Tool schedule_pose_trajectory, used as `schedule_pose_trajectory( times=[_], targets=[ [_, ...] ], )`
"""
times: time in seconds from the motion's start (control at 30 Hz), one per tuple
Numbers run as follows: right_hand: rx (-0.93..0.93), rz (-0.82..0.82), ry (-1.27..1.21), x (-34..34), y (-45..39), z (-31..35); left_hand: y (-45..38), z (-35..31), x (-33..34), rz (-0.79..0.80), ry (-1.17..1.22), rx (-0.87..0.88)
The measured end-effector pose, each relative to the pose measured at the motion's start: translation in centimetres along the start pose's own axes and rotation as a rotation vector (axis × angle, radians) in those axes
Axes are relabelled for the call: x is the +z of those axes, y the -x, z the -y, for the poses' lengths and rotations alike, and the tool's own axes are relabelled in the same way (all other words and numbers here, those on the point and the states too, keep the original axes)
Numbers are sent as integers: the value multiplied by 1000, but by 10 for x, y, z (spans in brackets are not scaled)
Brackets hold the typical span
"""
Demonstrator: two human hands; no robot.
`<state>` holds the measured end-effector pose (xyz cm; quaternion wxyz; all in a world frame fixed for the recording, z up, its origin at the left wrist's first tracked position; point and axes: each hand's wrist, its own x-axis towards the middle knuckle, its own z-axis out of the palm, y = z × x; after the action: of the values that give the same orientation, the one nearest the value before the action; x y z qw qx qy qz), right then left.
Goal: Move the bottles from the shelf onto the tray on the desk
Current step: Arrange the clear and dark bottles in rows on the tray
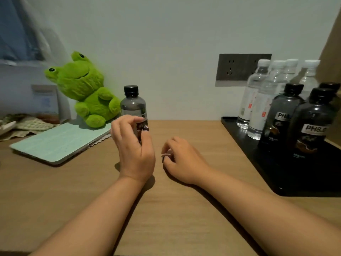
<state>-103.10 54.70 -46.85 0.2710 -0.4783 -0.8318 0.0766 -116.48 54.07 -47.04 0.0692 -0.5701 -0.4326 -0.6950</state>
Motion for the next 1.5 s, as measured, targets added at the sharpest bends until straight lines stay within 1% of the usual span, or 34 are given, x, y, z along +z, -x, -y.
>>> schedule_pose_trajectory(
  times=[0.03,0.07,0.17,0.23,0.27,0.33,0.43,0.5,0.6,0.73,0.9,1.1,1.3,1.43,1.5],
  targets=[
    [28,-14,-50,5,-11,1,-2,4,0,-48,11,-32],
    [64,-38,-106,10,-21,1,-5,9,0,-85,20,-115],
    [139,-121,-294,21,-45,7,-14,19,-2,-126,41,-462],
    [133,-86,-490,25,-53,10,-17,20,-1,-127,52,-607],
    [116,-35,-564,25,-54,11,-18,22,0,-120,62,-639],
    [62,58,-634,25,-53,11,-19,27,0,-99,97,-657],
    [48,96,-672,24,-47,10,-19,36,0,-68,145,-694],
    [65,72,-695,21,-40,11,-19,36,-2,-71,200,-696],
    [100,-6,-701,15,-28,12,-18,29,-7,-73,253,-712],
    [137,-92,-668,8,-10,15,-13,12,-13,5,245,-662],
    [176,-139,-644,5,7,17,-3,-11,-16,86,346,-617],
    [137,-159,-628,-3,26,18,12,-36,-19,130,377,-561],
    [98,-284,-551,-14,49,18,27,-56,-20,173,396,-437],
    [68,-348,-492,-33,75,7,38,-71,-11,257,454,-397],
    [58,-396,-476,-45,89,0,43,-76,-2,322,439,-393]
  ],
)
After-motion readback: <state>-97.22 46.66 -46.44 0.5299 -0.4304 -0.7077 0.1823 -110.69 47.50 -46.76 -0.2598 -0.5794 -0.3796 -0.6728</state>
